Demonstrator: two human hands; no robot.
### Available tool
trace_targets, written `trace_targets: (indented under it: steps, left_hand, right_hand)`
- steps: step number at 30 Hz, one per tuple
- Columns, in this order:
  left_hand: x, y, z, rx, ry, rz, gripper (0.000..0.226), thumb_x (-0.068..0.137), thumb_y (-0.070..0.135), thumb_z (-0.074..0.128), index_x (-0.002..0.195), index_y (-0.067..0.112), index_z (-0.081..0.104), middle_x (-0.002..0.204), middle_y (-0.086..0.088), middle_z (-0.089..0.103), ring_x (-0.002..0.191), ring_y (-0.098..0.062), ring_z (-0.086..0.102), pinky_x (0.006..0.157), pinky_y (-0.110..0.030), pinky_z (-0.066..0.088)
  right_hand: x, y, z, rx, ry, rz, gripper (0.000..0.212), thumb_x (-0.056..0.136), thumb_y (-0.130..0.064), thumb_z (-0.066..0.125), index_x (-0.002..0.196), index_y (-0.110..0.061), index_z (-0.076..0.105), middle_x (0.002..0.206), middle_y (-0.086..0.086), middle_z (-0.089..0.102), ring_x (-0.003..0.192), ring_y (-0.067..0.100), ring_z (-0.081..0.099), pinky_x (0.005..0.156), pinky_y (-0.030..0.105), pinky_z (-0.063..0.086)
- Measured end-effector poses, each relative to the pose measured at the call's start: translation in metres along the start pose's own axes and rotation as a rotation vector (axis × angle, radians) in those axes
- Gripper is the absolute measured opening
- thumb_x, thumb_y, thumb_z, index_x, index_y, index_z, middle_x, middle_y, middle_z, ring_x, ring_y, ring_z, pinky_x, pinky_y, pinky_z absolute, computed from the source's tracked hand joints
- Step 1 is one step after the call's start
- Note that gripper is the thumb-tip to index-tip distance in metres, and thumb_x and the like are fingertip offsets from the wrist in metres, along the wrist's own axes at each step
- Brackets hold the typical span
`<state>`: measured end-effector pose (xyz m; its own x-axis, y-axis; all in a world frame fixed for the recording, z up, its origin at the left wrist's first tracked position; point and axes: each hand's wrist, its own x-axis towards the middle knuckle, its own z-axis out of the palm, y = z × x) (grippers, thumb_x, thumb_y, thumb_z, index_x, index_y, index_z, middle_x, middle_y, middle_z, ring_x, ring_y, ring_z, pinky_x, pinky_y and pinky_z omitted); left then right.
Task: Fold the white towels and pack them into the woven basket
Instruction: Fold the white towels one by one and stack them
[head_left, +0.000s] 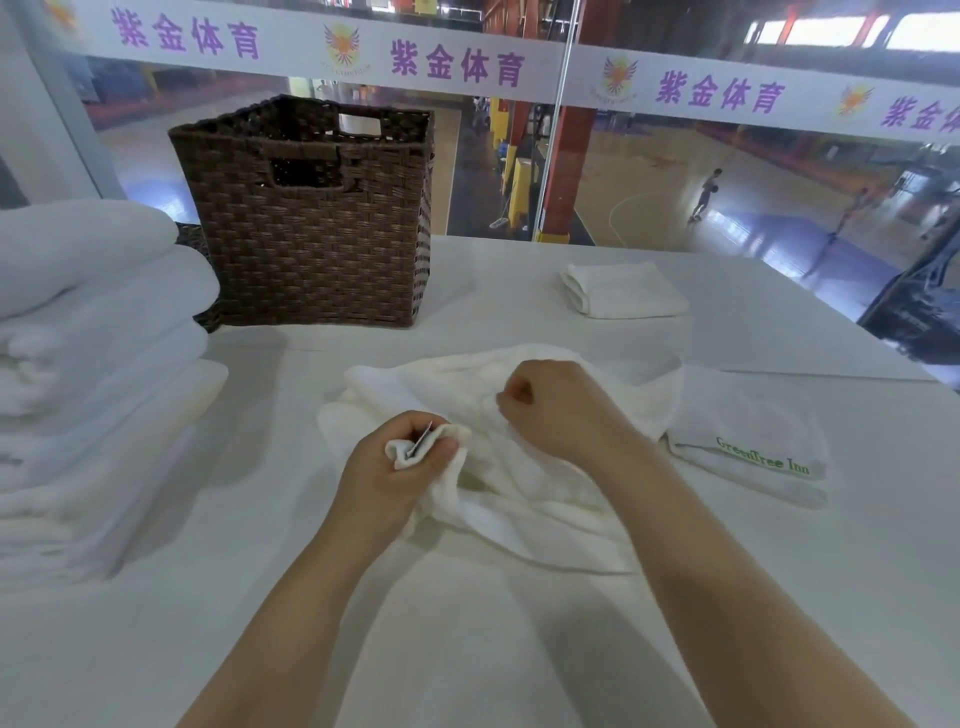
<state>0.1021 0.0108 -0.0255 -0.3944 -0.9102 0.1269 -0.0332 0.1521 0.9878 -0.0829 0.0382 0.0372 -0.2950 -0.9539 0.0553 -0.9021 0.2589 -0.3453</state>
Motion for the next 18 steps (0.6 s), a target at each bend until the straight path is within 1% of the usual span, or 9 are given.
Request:
trace_targets:
  steps: [3, 6, 8, 10, 11, 13, 14, 16, 18]
  left_hand:
    - [-0.001, 0.001, 0.000, 0.013, 0.003, -0.019, 0.010, 0.091, 0.014, 0.065, 0.088, 0.020, 0.072, 0.082, 0.002, 0.072, 0.076, -0.008, 0.065, 0.066, -0.015, 0.048]
    - [-0.001, 0.001, -0.002, 0.016, 0.010, -0.003, 0.009, 0.091, 0.017, 0.066, 0.086, 0.022, 0.072, 0.082, 0.003, 0.071, 0.076, -0.007, 0.065, 0.066, -0.015, 0.048]
    - [0.000, 0.000, -0.003, -0.006, 0.029, -0.006, 0.005, 0.088, 0.020, 0.067, 0.085, 0.023, 0.070, 0.082, 0.002, 0.069, 0.075, -0.007, 0.062, 0.065, -0.015, 0.047]
    - [0.000, 0.001, -0.002, -0.038, 0.053, -0.017, 0.003, 0.084, 0.023, 0.068, 0.081, 0.024, 0.068, 0.078, 0.004, 0.066, 0.071, -0.006, 0.059, 0.062, -0.015, 0.045]
    - [0.001, 0.000, -0.002, -0.047, 0.065, -0.023, 0.004, 0.084, 0.021, 0.068, 0.081, 0.023, 0.068, 0.076, 0.006, 0.065, 0.069, -0.006, 0.058, 0.061, -0.015, 0.044]
    - [0.001, -0.001, -0.001, -0.057, 0.074, -0.024, 0.007, 0.088, 0.013, 0.068, 0.082, 0.017, 0.067, 0.075, 0.006, 0.062, 0.068, -0.007, 0.056, 0.059, -0.016, 0.043]
    - [0.001, -0.001, 0.000, -0.067, 0.070, -0.022, 0.007, 0.089, 0.010, 0.067, 0.083, 0.015, 0.066, 0.075, 0.005, 0.062, 0.069, -0.008, 0.055, 0.059, -0.016, 0.042]
    - [0.001, -0.001, 0.000, -0.103, 0.052, -0.020, 0.007, 0.089, 0.009, 0.068, 0.084, 0.014, 0.066, 0.076, 0.004, 0.061, 0.069, -0.009, 0.055, 0.060, -0.015, 0.043]
    - [0.001, 0.000, 0.000, -0.151, 0.041, -0.020, 0.008, 0.085, 0.015, 0.072, 0.081, 0.018, 0.066, 0.076, 0.005, 0.060, 0.069, -0.009, 0.055, 0.060, -0.014, 0.043]
  right_hand:
    - [0.023, -0.008, 0.037, -0.204, -0.105, 0.005, 0.046, 0.092, -0.051, 0.053, 0.114, -0.010, 0.060, 0.115, 0.010, 0.062, 0.106, 0.029, 0.059, 0.083, 0.036, 0.048]
    - [0.035, -0.003, 0.054, -0.309, -0.133, 0.058, 0.048, 0.087, -0.057, 0.058, 0.106, -0.013, 0.062, 0.107, 0.006, 0.063, 0.099, 0.029, 0.061, 0.078, 0.036, 0.052]
    - [0.038, 0.001, 0.057, -0.270, -0.161, 0.089, 0.033, 0.089, -0.044, 0.060, 0.104, -0.015, 0.064, 0.103, 0.004, 0.065, 0.096, 0.028, 0.063, 0.078, 0.035, 0.054]
    - [0.034, 0.004, 0.056, -0.213, -0.153, 0.125, 0.014, 0.089, -0.022, 0.058, 0.097, -0.016, 0.068, 0.097, 0.002, 0.068, 0.090, 0.026, 0.065, 0.073, 0.033, 0.054]
    - [0.030, 0.006, 0.055, -0.189, -0.127, 0.121, 0.015, 0.088, -0.015, 0.054, 0.090, -0.017, 0.069, 0.092, 0.001, 0.068, 0.085, 0.025, 0.065, 0.068, 0.031, 0.052]
    - [0.022, 0.015, 0.053, -0.047, -0.032, 0.047, 0.020, 0.091, -0.013, 0.046, 0.082, -0.017, 0.063, 0.086, -0.002, 0.064, 0.080, 0.021, 0.062, 0.061, 0.029, 0.048]
    - [0.016, 0.019, 0.051, 0.082, 0.037, 0.005, 0.019, 0.095, -0.015, 0.044, 0.087, -0.016, 0.062, 0.090, -0.002, 0.062, 0.081, 0.017, 0.060, 0.064, 0.026, 0.047]
    - [0.002, 0.021, 0.044, 0.379, 0.159, -0.030, 0.018, 0.101, -0.018, 0.040, 0.100, -0.015, 0.058, 0.100, -0.008, 0.059, 0.086, 0.006, 0.055, 0.070, 0.010, 0.040]
    - [-0.015, 0.016, 0.038, 0.672, 0.251, -0.028, 0.017, 0.104, -0.018, 0.039, 0.101, -0.020, 0.055, 0.103, -0.018, 0.059, 0.090, -0.008, 0.054, 0.074, 0.001, 0.036]
